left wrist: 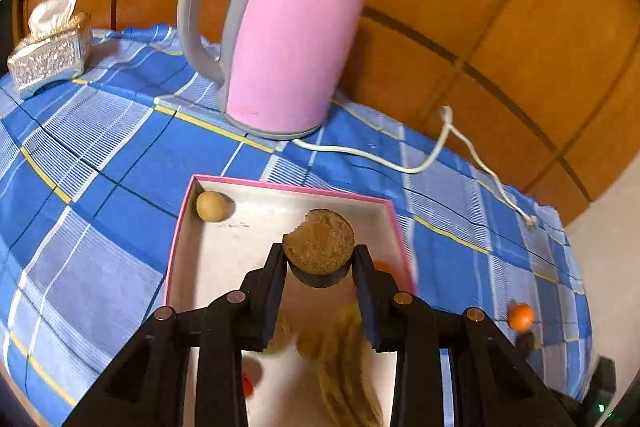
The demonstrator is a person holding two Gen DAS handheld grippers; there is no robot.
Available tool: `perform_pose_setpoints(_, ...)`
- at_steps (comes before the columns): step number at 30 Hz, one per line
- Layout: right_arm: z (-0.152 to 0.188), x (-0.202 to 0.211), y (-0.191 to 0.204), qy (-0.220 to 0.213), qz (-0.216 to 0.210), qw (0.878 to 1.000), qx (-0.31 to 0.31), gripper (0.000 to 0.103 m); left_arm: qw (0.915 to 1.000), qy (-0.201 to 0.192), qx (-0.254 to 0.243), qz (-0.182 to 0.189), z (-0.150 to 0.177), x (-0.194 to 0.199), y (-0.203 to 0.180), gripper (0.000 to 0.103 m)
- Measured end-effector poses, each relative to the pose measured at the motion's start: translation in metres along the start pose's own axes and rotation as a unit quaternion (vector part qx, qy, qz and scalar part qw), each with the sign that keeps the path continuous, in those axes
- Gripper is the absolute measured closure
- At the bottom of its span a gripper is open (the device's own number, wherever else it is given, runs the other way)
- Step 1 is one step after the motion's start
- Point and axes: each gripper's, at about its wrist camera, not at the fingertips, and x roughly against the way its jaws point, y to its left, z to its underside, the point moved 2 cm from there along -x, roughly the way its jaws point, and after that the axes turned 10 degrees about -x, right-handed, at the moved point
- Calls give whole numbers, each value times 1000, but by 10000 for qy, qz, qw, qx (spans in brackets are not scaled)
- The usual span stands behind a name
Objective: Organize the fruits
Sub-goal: 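Lower the log slice into the tray and open the left gripper, then carry the dark round fruit into the tray and open the right gripper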
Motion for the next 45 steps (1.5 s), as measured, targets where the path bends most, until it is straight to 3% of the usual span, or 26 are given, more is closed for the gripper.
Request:
perform_pose_setpoints(7, -1, -1, 0, 43, 0, 10000, -13, 55, 9991, 341, 169, -166, -9, -41, 15, 69)
perform_pose_setpoints(10, -2, -1, 0, 49, 4, 10000, -17, 55, 9986, 424, 202, -235, -8, -47, 17, 66)
perform_pose_setpoints(12, -2, -2, 0, 54, 16, 10000, -13, 55, 9988, 398, 173, -243, -9, -45, 16, 59)
perform_pose_setpoints(15, -2, -2, 0, 61, 23, 10000, -16, 55, 9989, 279, 213, -325, -7, -32, 16, 55)
perform_pose_setpoints(19, -3, -3, 1, 56, 51, 10000, -12, 55, 9970, 74, 40, -768, 3, -6, 8, 55)
perform_pose_setpoints(23, -2, -3, 2, 39, 66, 10000, -21, 55, 9960, -162, -137, -871, 24, 24, -5, 55)
perform_pose_setpoints(31, -1, -3, 4, -1, 133, 9999, -15, 55, 9943, -319, -604, -822, 67, 61, -35, 53)
perform_pose_setpoints(45, -5, 2, 17, -79, 234, 9995, 195, 55, 9951, -247, -621, -729, 98, 81, -47, 51)
